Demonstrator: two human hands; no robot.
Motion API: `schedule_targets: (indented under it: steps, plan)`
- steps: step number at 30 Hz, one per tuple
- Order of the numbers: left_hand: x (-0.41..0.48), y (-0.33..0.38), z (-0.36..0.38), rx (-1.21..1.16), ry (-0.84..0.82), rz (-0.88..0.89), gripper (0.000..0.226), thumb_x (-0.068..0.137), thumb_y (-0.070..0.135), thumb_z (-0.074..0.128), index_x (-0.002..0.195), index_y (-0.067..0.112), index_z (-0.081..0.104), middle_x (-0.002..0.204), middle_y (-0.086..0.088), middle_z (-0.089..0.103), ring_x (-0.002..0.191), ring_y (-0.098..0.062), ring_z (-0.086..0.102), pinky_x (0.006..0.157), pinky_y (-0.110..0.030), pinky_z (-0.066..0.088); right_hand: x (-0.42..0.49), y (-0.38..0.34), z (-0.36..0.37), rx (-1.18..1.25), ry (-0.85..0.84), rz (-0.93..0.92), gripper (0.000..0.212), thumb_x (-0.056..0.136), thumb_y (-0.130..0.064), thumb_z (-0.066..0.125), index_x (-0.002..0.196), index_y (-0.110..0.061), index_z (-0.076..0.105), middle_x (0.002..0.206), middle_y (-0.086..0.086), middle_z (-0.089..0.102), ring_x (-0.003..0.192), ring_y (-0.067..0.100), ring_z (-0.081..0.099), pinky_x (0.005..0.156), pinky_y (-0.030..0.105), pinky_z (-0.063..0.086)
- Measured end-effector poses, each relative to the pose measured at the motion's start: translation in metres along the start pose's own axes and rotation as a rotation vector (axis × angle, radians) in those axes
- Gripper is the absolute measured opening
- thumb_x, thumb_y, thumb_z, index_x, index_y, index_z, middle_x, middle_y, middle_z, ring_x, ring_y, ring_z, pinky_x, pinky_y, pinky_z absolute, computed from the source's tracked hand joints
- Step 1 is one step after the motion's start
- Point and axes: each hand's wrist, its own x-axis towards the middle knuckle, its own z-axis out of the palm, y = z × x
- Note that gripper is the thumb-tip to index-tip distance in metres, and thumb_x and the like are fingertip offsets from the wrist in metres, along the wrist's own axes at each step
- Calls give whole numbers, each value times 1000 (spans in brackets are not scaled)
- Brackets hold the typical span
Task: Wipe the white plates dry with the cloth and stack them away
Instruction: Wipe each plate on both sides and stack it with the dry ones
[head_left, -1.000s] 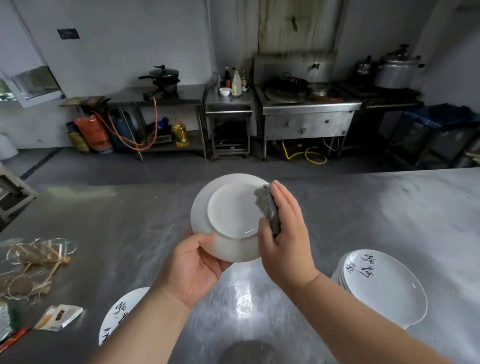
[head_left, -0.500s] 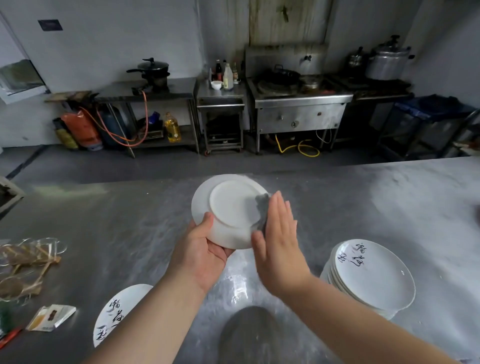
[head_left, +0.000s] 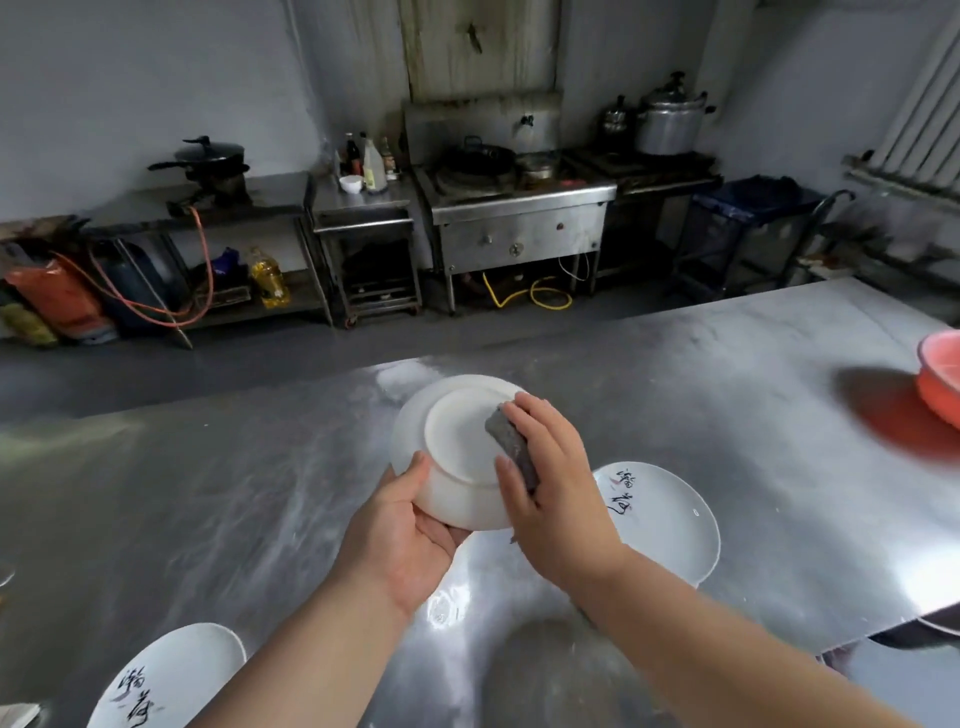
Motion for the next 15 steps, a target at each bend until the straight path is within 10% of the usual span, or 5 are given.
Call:
schedule_targets:
  steps: [4, 7, 15]
  plan:
    - [8, -29, 17, 37, 33, -42, 36, 109, 24, 49, 142, 16, 59, 128, -10, 73, 111, -27, 74, 68, -40, 64, 16, 34, -59, 82, 58, 416, 39, 104, -29, 55, 142, -33, 55, 130, -13, 62, 105, 11, 70, 78, 23, 59]
    - [16, -53, 24, 99, 23, -97, 35, 109, 25, 48, 140, 18, 62, 126, -8, 74, 103, -22, 77, 65, -37, 63, 13, 62, -106, 267, 43, 707, 20, 104, -28, 52, 115, -30, 68, 89, 5, 74, 54, 25, 67, 52, 36, 56]
    - [47, -117, 49, 257, -62, -225, 32, 108, 23, 47, 134, 27, 65, 129, -8, 73, 106, -27, 75, 85, -46, 60, -4, 97, -194, 91, -413, 927, 50, 102, -45, 55, 81, -6, 78, 68, 7, 73, 49, 19, 52, 50, 25, 38]
